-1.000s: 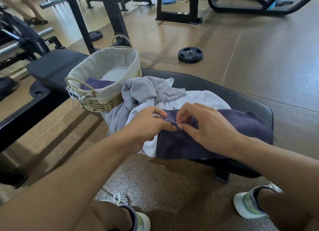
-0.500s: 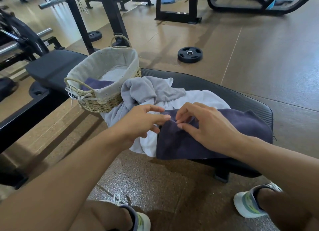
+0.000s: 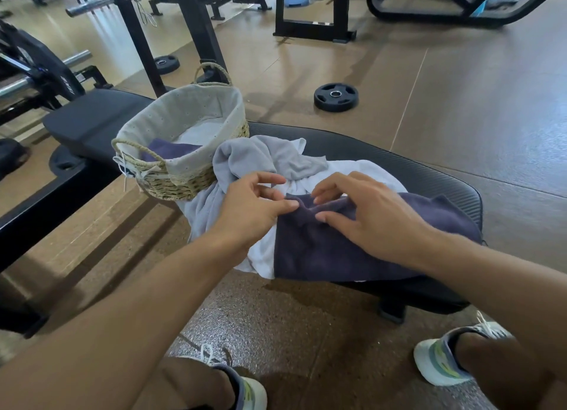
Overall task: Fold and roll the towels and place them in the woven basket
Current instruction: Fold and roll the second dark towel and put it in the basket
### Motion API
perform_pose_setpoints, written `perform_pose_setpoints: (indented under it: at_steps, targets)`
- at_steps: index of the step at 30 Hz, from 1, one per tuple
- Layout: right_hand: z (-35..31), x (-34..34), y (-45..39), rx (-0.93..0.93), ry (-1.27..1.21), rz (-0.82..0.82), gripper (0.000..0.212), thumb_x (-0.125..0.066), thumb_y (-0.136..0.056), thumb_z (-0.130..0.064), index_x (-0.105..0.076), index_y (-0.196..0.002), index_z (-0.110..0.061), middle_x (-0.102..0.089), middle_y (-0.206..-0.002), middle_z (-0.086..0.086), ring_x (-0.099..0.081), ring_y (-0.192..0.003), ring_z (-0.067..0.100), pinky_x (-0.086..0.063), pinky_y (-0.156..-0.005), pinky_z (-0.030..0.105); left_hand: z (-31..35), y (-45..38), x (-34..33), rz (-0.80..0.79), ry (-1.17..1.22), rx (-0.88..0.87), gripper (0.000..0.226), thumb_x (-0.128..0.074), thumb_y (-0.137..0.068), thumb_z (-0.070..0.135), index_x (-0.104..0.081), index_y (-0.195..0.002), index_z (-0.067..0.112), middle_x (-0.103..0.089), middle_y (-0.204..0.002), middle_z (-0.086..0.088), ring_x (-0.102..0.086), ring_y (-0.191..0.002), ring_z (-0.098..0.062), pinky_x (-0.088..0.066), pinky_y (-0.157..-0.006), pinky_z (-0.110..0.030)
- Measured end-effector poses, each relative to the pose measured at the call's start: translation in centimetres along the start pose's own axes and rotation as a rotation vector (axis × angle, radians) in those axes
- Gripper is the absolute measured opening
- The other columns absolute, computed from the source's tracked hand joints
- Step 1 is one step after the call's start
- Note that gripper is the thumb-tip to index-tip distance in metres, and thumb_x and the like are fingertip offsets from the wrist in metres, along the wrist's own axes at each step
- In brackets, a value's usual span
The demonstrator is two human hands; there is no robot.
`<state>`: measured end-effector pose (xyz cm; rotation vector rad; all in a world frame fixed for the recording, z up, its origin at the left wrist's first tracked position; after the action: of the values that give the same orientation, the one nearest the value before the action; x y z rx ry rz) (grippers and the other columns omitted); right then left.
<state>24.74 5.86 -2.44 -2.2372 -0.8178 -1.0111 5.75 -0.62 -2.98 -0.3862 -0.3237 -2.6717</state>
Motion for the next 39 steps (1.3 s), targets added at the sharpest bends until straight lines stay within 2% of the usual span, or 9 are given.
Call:
perform_pose_setpoints:
  at_steps: [4, 8, 12, 15, 19, 23, 28, 32, 39]
  targets:
    - [5.8, 3.2, -0.5, -0.195, 0.277, -0.158, 0.028, -0.064, -0.092, -0.048, -0.062, -0.118, -0.039, -0.067, -0.114, -0.02, -0.055, -0.115, 0.012, -0.042, -0.099, 0.032, -0.7, -1.7, 1.0, -0.039, -0.218, -0.063, 0.029, -0.083, -0.082, 0.019, -0.069, -0.107, 0.021, -0.07, -0.083, 0.001, -0.063, -0.073, -0.007, -0.049, -0.068, -0.017]
    - [10.7, 5.9, 0.9, -0.366, 0.247, -0.247, 0.018, -0.067, -0.091, -0.049, -0.066, -0.108, -0.041, -0.069, -0.101, -0.024, -0.064, -0.107, 0.013, -0.044, -0.092, 0.032, -0.2, -2.3, 1.4, -0.061, -0.399, -0.222, 0.036, -0.085, -0.077, 0.037, -0.069, -0.107, 0.026, -0.07, -0.096, 0.009, -0.065, -0.087, -0.004, -0.05, -0.074, -0.012]
    - [12.2, 7.1, 1.4, -0.42, 0.213, -0.253, 0.015, -0.069, -0.09, -0.046, -0.071, -0.101, -0.036, -0.071, -0.096, -0.02, -0.065, -0.099, 0.013, -0.047, -0.091, 0.034, 0.7, -2.4, 0.1, -0.295, -0.851, -0.389, 0.046, -0.079, -0.078, 0.051, -0.066, -0.118, 0.035, -0.065, -0.11, 0.015, -0.053, -0.114, -0.008, -0.047, -0.099, -0.035]
    - [13.2, 7.3, 1.8, -0.446, 0.217, -0.291, 0.017, -0.067, -0.09, -0.049, -0.073, -0.099, -0.036, -0.074, -0.097, -0.015, -0.067, -0.099, 0.013, -0.05, -0.096, 0.039, 0.3, -3.3, -0.1, -0.342, -1.155, -0.397, 0.037, -0.073, -0.083, 0.052, -0.067, -0.115, 0.034, -0.061, -0.111, 0.009, -0.043, -0.127, -0.016, -0.04, -0.103, -0.039]
    - [14.3, 7.6, 2.4, -0.471, 0.226, -0.36, 0.017, -0.065, -0.092, -0.051, -0.073, -0.095, -0.037, -0.074, -0.097, -0.015, -0.067, -0.095, 0.008, -0.052, -0.092, 0.036, 0.9, -4.1, -0.1, -0.343, -1.016, -0.386, 0.012, -0.073, -0.087, 0.04, -0.066, -0.09, 0.03, -0.061, -0.095, 0.015, -0.057, -0.104, -0.011, -0.044, -0.085, -0.029]
    - [14.9, 7.8, 2.7, -0.486, 0.253, -0.428, 0.014, -0.064, -0.095, -0.046, -0.072, -0.096, -0.034, -0.071, -0.095, -0.017, -0.064, -0.091, 0.002, -0.047, -0.075, 0.018, 1.6, -3.9, -0.1, -0.319, -0.757, -0.39, 0.005, -0.061, -0.098, 0.026, -0.059, -0.099, 0.021, -0.064, -0.094, 0.01, -0.056, -0.078, 0.008, -0.038, -0.069, -0.009]
    - [15.8, 7.8, 2.7, -0.495, 0.285, -0.414, 0.007, -0.067, -0.095, -0.037, -0.067, -0.091, -0.031, -0.071, -0.09, -0.012, -0.065, -0.088, 0.012, -0.048, -0.073, 0.025, 0.2, -5.3, -1.8, -0.323, -0.848, -0.392, 0.005, -0.053, -0.1, 0.019, -0.053, -0.105, 0.018, -0.064, -0.102, -0.001, -0.059, -0.099, -0.022, -0.043, -0.085, -0.033]
    - [15.9, 7.7, 2.6, -0.502, 0.253, -0.468, 0.013, -0.064, -0.096, -0.038, -0.069, -0.107, -0.035, -0.074, -0.101, -0.012, -0.068, -0.097, 0.01, -0.052, -0.092, 0.035, -0.7, -6.1, -2.3, -0.375, -0.958, -0.388, 0.024, -0.061, -0.093, 0.025, -0.054, -0.115, 0.025, -0.062, -0.109, 0.004, -0.053, -0.109, -0.018, -0.043, -0.098, -0.037]
    - [15.4, 7.4, 2.2, -0.543, 0.256, -0.506, 0.044, -0.049, -0.087, -0.074, -0.07, -0.092, -0.036, -0.071, -0.09, -0.014, -0.061, -0.089, 0.003, -0.045, -0.076, 0.027, 0.2, -5.8, -2.9, -0.391, -1.172, -0.522, 0.009, -0.061, -0.093, 0.032, -0.055, -0.09, 0.025, -0.052, -0.088, 0.007, -0.043, -0.093, -0.018, -0.036, -0.084, -0.033]
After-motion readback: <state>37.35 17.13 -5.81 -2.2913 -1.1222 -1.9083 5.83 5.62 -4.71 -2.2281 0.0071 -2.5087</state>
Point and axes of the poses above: each hand's wrist, its own y-axis away from the middle knuckle, its own x-axis out of the back of the hand, z = x × y, the point moved 3 cm from there along -y, towards the middle knuckle
